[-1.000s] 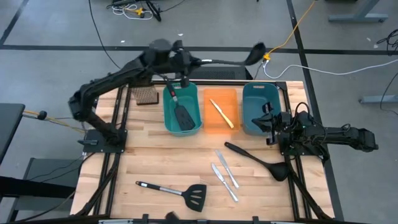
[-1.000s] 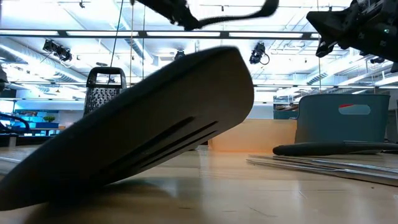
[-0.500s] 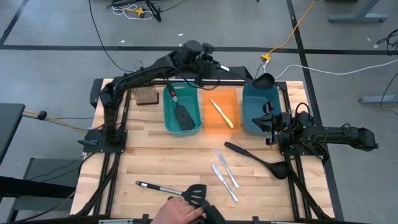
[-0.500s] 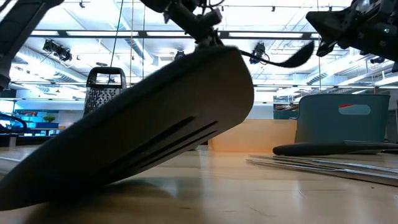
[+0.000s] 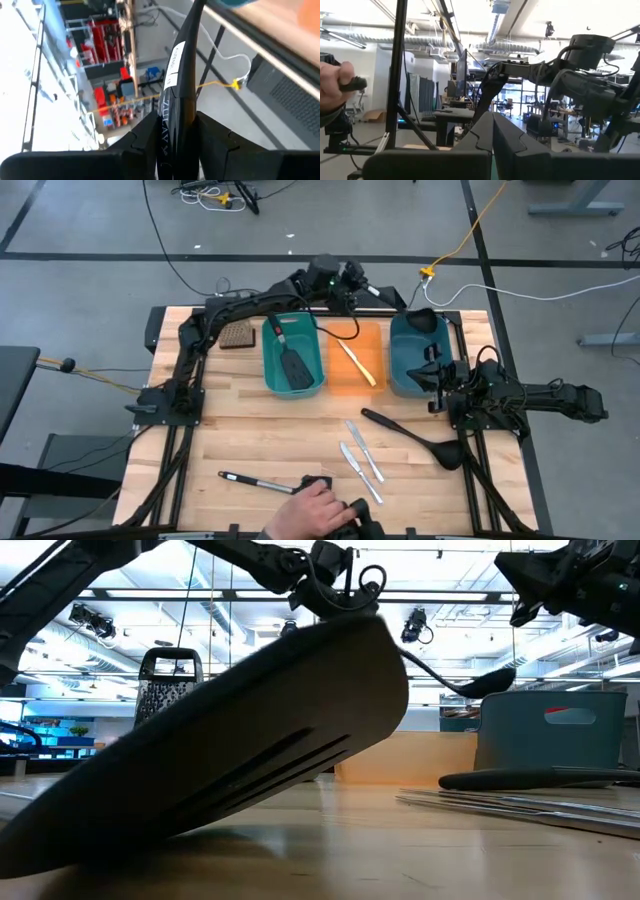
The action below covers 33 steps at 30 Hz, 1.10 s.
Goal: Pick & Place Kitchen Items
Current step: Put the bottom ladle into the blue container
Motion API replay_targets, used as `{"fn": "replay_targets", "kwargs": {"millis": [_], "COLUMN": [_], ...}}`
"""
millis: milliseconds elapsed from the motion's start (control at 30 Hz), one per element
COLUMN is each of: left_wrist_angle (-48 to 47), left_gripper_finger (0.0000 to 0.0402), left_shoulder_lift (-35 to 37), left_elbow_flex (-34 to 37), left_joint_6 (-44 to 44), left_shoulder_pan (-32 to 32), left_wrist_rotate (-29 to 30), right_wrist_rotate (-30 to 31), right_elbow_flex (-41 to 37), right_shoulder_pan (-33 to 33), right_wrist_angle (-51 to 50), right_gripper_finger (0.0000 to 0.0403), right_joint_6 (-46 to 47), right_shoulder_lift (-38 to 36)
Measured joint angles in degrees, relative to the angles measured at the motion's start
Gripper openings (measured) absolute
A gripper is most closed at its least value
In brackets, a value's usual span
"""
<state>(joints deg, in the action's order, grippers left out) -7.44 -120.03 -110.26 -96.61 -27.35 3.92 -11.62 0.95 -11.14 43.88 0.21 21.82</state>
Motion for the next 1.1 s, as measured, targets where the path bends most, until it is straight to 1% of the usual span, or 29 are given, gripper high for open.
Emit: {"fn": "replay_targets", "kwargs": {"millis": [100, 267, 333, 400, 433, 633, 800, 933, 1033, 1100], "left_wrist_angle": [0.94, -0.22, 1.06, -0.24, 1.38, 1.45, 3.61, 4.32, 4.46, 4.50], "left_gripper_finger": [0.0109, 0.0109, 0.0109, 0.0109, 0.0109, 0.0109, 0.0109, 0.0109, 0.0109, 0.0109], "left_shoulder_lift": [-0.85, -1.81, -2.77, -3.46, -4.33, -8.16, -10.65, -11.25, -11.34, -11.34], "left_elbow_flex": [-0.04, 0.00, -0.07, 0.00, -0.02, -0.01, 0.00, 0.00, 0.00, 0.00], "left_joint_6": [-0.06, -0.29, -0.38, -0.29, -0.43, -0.73, -0.93, -1.43, -0.13, 0.20], "left_shoulder_pan": [0.55, 1.80, 2.55, 2.90, 3.13, 4.01, 4.84, 5.48, 5.54, 5.55], "left_wrist_rotate": [-2.34, -3.95, -4.81, -5.28, -5.60, -5.19, -5.24, -6.38, -9.29, -9.52], "right_wrist_rotate": [0.02, 0.14, 0.19, 0.24, 0.24, 0.22, 0.22, 0.22, 0.22, 0.22], "right_elbow_flex": [0.00, 0.00, 0.00, 0.00, 0.00, 0.00, 0.00, 0.00, 0.00, 0.00], "right_shoulder_pan": [0.00, -0.02, -0.02, -0.04, -0.08, -0.24, -0.28, -0.28, -0.28, -0.28], "right_wrist_angle": [-0.14, -0.01, 0.09, 0.36, 0.49, 1.18, 1.14, 1.20, 1.20, 1.20], "right_gripper_finger": [0.0005, 0.0006, 0.0006, 0.0006, 0.0006, 0.0006, 0.0006, 0.0006, 0.0006, 0.0006], "right_joint_6": [-0.22, -1.22, -1.82, -2.34, -2.42, -2.64, -2.59, -2.56, -2.51, -2.43], "right_shoulder_lift": [0.02, 0.02, 0.00, 0.02, 0.00, 0.02, 0.01, 0.01, 0.02, 0.00]}}
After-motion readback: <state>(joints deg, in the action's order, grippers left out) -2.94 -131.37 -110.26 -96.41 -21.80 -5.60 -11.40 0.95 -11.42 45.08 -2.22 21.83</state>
